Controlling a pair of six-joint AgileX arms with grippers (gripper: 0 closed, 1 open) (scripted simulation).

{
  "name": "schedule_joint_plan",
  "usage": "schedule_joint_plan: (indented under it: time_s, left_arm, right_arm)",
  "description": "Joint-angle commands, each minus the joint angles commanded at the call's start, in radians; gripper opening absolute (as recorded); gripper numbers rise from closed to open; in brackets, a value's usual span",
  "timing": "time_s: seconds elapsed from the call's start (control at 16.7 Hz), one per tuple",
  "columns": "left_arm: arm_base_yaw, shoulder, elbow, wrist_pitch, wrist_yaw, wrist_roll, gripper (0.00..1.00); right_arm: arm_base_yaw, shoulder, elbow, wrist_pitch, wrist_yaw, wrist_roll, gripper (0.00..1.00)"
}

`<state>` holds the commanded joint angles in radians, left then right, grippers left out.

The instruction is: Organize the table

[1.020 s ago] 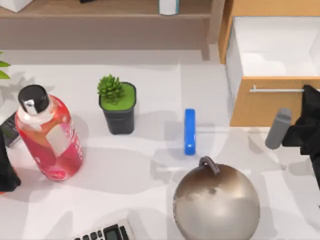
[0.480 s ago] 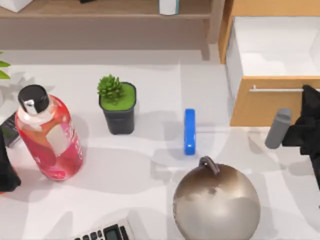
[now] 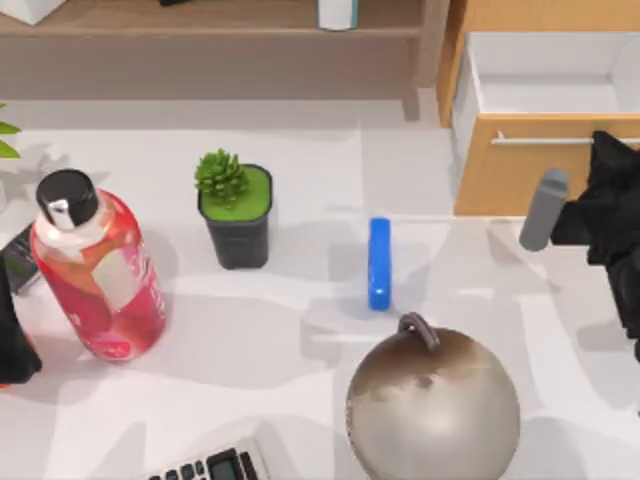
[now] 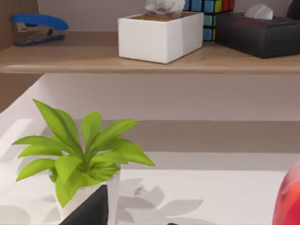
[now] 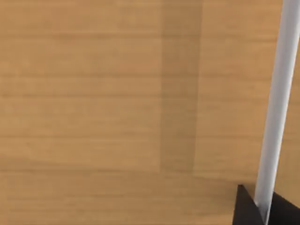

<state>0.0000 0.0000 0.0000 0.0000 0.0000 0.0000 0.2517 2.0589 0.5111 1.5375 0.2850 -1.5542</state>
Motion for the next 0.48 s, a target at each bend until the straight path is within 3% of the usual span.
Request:
schedule_joint_plan:
  time_s: [0.48]
  left_arm:
    - [0.000, 0.000, 0.000, 0.000, 0.000, 0.000, 1.00]
  right_arm:
    - [-0.012, 0.017, 0.054, -0.038, -0.013, 0.004, 0.00]
